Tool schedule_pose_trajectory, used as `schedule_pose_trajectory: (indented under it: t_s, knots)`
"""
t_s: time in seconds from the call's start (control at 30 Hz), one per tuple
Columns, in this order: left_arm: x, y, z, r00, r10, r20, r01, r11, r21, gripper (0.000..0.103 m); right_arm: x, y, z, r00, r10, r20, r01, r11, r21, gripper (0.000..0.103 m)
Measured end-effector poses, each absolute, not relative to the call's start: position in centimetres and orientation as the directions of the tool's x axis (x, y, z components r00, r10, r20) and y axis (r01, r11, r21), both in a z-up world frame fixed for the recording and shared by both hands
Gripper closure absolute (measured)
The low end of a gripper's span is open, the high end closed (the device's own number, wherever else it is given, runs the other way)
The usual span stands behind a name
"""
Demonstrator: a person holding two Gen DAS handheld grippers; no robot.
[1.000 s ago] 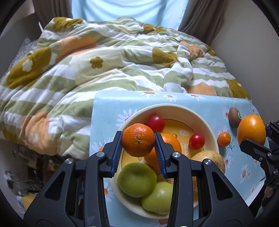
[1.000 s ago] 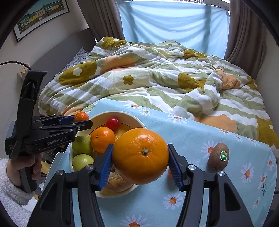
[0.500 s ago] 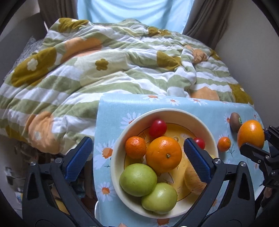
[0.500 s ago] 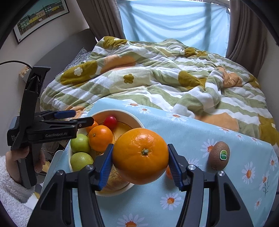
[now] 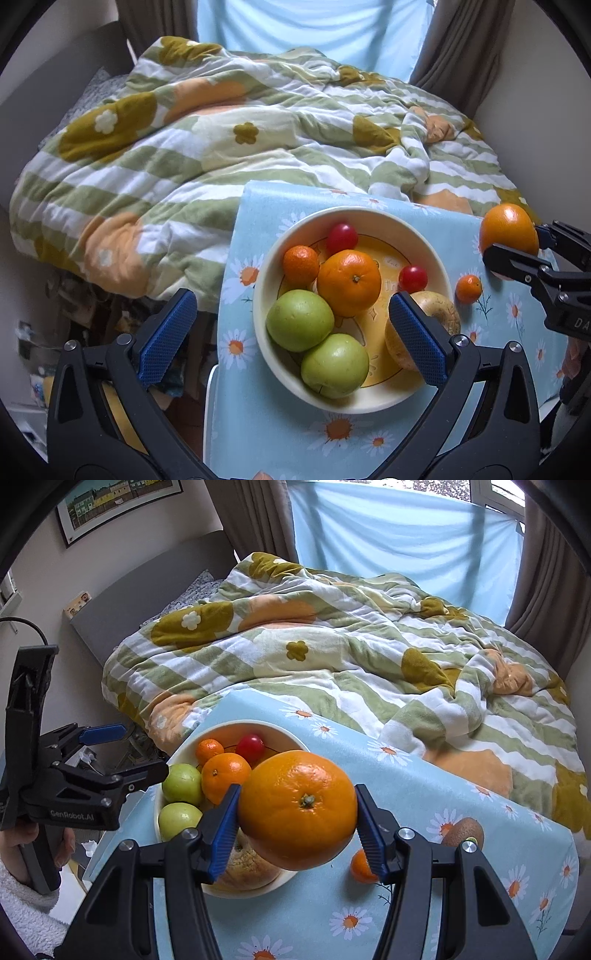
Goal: Organize fruits
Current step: 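Lower the large orange into the white bowl and open the right tool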
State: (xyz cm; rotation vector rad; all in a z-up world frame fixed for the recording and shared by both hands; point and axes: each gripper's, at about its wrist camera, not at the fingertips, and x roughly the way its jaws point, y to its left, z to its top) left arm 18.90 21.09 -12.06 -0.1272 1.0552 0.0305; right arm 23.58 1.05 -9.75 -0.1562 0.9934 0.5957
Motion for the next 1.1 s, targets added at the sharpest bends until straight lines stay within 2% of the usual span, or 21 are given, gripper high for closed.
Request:
schedule_pose_trajectory:
  t_s: [0.37,0.8,0.83,0.9,0.93,0.97,1.0,1.07,1.1]
  knots:
    - [16.0,21.0,-12.7,0.475,-0.009,-0.880,-0.161,0.982,-0.097,0.000,26.8,3.5,-12.6,0.293,0.452,-0.843,-0.551,0.800,0.237,0.048]
    - [15.5,20.0,-14.9,0.436,-0.006,-0.900,-0.163,0.983,-0.085,0.000,28.4,5.4,-15.6,0.255,0.445,-0.859,-0.529,0.808,0.261,0.048]
    - [15.4,20.1,-15.0,0.435,-0.006,-0.900,-0.162,0.983,-0.085,0.000,28.4,5.3,-15.6,0.265,0.448,-0.854,-0.520,0.812,0.265,0.044]
    - [15.4,20.0,-15.0,0.434,-0.004,-0.901,-0.162,0.983,-0.083,0.000,28.3,5.1,-15.0,0.286,0.466,-0.837,-0.514,0.812,0.276,0.030]
    - [15.3,20.0,-15.0,0.431,-0.003,-0.902,-0.163,0.983,-0.081,0.000,28.2,5.0,-14.7,0.296,0.471,-0.831,-0.510,0.813,0.279,0.019]
    - [15.3,19.9,-15.0,0.430,-0.004,-0.903,-0.162,0.983,-0.081,0.000,28.1,4.9,-14.4,0.304,0.475,-0.826,-0.505,0.815,0.283,0.013]
    - [15.2,19.9,-15.1,0.429,-0.005,-0.903,-0.161,0.984,-0.082,0.000,28.0,4.8,-14.2,0.308,0.478,-0.823,-0.502,0.816,0.287,0.011]
    - [15.0,19.9,-15.1,0.426,-0.003,-0.905,-0.158,0.984,-0.078,0.000,27.6,4.5,-14.0,0.314,0.475,-0.822,-0.499,0.819,0.283,0.000]
    - [14.9,19.8,-15.0,0.425,-0.002,-0.905,-0.154,0.985,-0.075,0.000,27.3,4.3,-14.0,0.323,0.471,-0.821,-0.499,0.822,0.275,0.001]
